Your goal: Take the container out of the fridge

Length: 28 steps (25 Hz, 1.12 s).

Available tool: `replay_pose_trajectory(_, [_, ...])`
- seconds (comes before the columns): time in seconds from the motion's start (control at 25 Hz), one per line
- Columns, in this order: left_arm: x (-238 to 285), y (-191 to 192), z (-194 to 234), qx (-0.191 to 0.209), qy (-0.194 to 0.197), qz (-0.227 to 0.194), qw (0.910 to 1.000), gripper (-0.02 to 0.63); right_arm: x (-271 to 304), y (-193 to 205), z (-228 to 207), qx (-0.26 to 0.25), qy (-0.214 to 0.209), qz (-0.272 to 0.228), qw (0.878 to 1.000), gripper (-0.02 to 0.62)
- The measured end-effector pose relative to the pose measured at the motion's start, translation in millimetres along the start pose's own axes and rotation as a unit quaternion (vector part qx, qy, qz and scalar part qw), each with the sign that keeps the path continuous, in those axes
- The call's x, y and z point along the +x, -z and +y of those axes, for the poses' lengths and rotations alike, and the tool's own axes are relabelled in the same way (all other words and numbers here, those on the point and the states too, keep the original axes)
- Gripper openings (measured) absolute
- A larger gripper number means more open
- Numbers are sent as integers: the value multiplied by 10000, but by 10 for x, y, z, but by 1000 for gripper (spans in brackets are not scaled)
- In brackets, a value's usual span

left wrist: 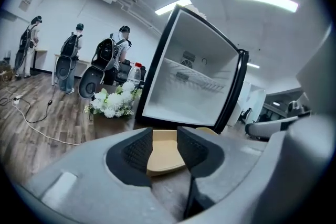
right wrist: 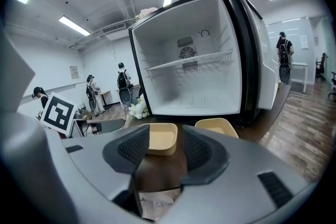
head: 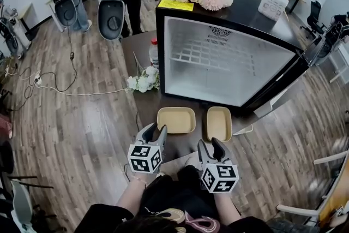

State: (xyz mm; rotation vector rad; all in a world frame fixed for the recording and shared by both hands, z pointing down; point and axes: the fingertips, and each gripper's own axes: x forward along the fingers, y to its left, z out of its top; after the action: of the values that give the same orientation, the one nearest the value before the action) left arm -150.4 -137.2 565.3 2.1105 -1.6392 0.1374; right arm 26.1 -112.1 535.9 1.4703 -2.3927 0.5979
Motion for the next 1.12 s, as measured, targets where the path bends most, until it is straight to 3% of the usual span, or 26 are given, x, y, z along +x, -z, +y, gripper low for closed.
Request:
replay_pose_trajectory(0.16, [-77, -50, -152, 301, 257, -83, 9992, 122, -52, 2, 13, -49, 178, -236, 9996, 135])
replay_pose_trajectory(0.36, [-198, -234, -332, 303, 749, -534, 9953, 74, -95, -38, 6, -27, 337, -504, 9982, 55])
replay_pose_trajectory(0.56, [-199, -214, -438, 334, 943, -466, 9939, 46, -42, 61, -73, 178, 479, -384, 9980, 15])
replay_pose_trajectory(1.0, [-248, -56, -706, 226, 1562, -255, 9871, 9, -78, 134, -138, 50, 635, -265, 9976, 9])
replay_pose_trajectory(1.12, [-269, -21, -809, 453, 1686, -171, 9845, 8, -116, 145, -154, 8, 665, -291, 9974, 9])
